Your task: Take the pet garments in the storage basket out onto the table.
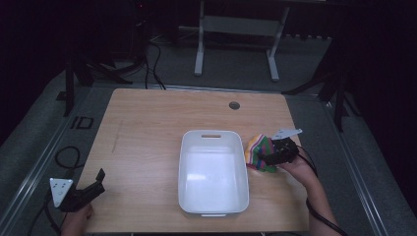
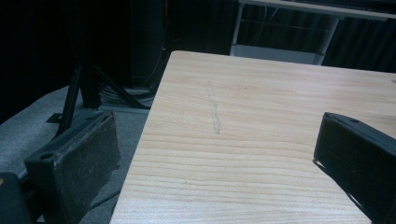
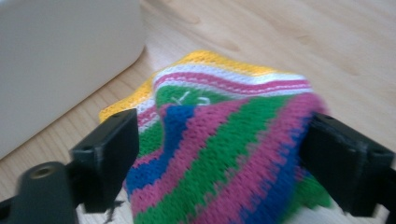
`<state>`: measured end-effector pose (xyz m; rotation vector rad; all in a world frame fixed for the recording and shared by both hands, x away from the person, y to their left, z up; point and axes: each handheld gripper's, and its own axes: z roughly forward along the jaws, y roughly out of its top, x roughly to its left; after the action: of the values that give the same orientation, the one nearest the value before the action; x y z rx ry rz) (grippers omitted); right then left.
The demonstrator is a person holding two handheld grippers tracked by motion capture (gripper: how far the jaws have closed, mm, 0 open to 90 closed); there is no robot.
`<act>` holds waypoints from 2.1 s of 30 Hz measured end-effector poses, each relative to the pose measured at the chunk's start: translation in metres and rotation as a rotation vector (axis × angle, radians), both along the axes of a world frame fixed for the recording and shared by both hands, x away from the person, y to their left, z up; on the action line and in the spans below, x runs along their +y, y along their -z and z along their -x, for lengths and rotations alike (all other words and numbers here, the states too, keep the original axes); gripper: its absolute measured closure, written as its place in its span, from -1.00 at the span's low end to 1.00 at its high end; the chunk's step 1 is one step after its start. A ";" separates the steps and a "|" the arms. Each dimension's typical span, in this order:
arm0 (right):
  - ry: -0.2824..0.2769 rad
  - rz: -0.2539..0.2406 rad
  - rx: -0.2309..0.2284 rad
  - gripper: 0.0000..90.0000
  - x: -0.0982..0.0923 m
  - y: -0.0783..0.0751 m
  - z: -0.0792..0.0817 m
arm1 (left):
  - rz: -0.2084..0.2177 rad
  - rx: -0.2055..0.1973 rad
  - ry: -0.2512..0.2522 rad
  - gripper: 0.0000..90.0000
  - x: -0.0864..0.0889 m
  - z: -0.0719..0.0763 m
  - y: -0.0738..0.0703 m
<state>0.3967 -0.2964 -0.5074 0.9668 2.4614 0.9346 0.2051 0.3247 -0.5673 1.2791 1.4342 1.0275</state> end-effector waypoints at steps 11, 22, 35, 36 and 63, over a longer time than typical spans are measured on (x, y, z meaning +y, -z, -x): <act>0.094 -0.078 -0.085 -0.76 -0.036 -0.011 0.032 | -0.003 0.002 0.002 -0.98 0.000 0.000 0.000; 0.235 -0.133 -0.181 -0.75 -0.066 0.006 0.058 | -0.003 0.001 0.001 -0.98 0.000 0.000 0.000; 0.399 -0.143 -0.217 -0.75 -0.092 0.033 0.085 | -0.007 0.000 0.001 -0.98 -0.001 0.000 0.000; 0.421 -0.142 -0.221 -0.75 -0.094 0.035 0.088 | -0.007 0.000 0.000 -0.98 -0.001 0.000 0.000; 0.674 -0.172 -0.384 -0.75 -0.103 0.049 0.129 | -0.008 -0.001 0.001 -0.98 -0.001 0.000 0.000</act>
<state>0.2675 -0.3991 -0.5564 1.3946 1.5900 0.9735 0.2049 0.3240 -0.5674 1.2845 1.4302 1.0345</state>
